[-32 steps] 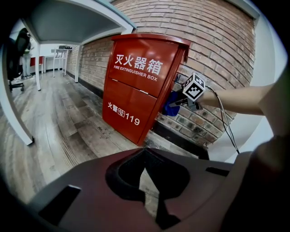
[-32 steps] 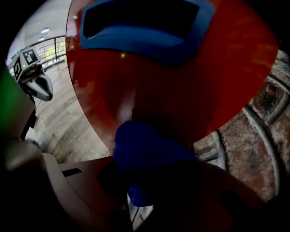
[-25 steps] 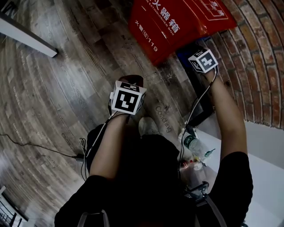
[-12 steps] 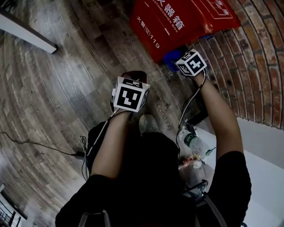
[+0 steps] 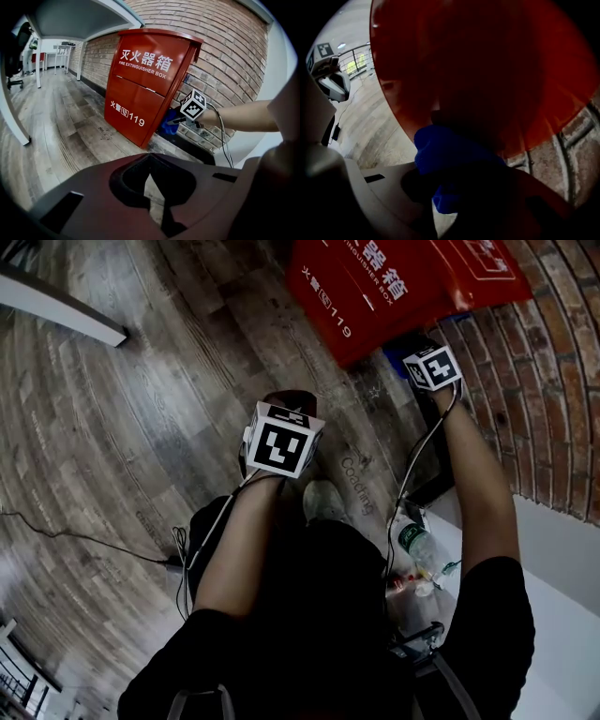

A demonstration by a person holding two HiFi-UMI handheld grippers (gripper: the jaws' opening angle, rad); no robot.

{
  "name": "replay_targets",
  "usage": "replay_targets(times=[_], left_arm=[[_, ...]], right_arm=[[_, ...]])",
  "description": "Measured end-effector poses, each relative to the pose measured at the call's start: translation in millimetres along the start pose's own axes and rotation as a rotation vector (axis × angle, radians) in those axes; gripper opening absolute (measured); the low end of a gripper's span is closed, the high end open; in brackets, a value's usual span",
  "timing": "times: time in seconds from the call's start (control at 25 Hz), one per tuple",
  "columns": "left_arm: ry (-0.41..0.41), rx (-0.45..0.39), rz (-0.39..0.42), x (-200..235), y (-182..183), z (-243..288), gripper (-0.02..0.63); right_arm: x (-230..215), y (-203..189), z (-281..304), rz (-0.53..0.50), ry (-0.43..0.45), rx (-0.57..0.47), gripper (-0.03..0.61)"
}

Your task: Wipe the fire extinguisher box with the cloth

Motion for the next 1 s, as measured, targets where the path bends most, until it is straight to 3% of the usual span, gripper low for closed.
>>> replay_targets(times=[0.2, 0.56, 0.8, 1.0], left_arm=[[0.009, 0.015, 0.009, 3, -2, 6, 0.008], [0.006, 0.051, 0.006, 1, -4, 18, 0.008], [0.009, 0.073, 0.016, 7, -6, 23, 0.008], [-0.006, 0.075, 0.021, 6, -6, 27, 0.008]], right_arm=[[-37, -9, -12, 0.046, -0.091, -0.025, 0.104], [-44, -24, 32, 0.015, -0.083, 0.066, 0.104], [-12, -24, 58, 0.001, -0.038, 0.077, 0.104], [24, -11, 42, 0.007, 0.065, -0.011, 0.104]])
Point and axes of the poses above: the fingertips, and each gripper's own axes: z forward along the fingers, x to its left, y out of its top, the point moved 10 cm from there along -z, backward along the fingers, and after that the axes turned 1 degree about -z, right-handed, at the moved point
